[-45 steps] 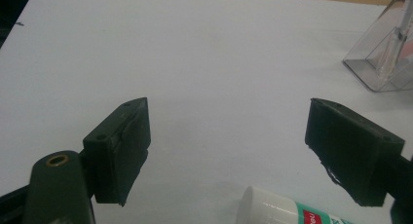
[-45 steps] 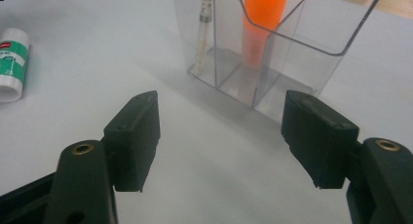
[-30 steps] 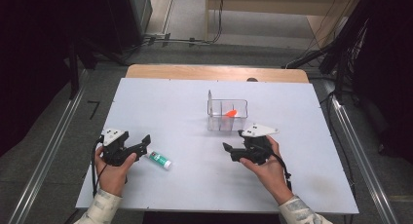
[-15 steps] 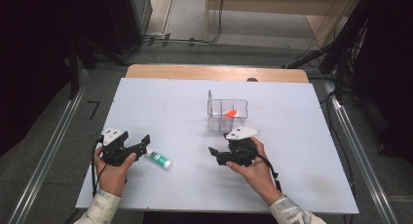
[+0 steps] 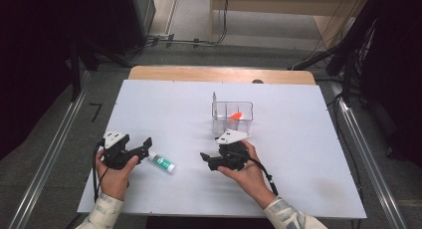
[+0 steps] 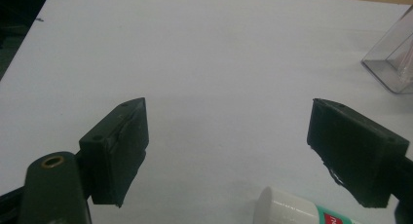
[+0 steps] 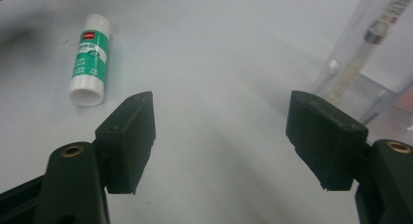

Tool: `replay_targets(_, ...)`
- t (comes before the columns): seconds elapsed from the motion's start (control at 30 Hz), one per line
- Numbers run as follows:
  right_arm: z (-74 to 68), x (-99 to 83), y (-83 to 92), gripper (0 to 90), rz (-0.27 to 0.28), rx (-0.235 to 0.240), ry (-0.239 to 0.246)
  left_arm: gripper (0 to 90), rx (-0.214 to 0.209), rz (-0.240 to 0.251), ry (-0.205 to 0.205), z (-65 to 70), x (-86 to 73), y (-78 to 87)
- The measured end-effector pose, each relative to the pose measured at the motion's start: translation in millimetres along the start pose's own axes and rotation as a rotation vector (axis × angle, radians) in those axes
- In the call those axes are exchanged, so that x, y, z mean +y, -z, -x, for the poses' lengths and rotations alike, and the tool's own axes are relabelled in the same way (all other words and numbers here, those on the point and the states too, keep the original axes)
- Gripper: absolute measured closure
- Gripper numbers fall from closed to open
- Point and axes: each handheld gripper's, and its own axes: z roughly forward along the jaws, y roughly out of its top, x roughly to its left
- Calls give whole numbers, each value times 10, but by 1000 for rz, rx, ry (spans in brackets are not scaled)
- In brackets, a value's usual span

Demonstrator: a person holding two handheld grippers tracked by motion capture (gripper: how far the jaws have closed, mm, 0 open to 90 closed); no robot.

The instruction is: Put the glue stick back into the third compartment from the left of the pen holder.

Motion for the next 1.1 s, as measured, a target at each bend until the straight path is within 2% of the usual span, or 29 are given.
replay_targets(0.43, -219, 122, -211, 251, 2, 42, 36, 156, 7, 3, 11, -32, 0, -1)
replay_targets(1.1, -523, 276, -543, 255, -10, 100, 48, 156, 7, 4, 19, -52, 4, 2)
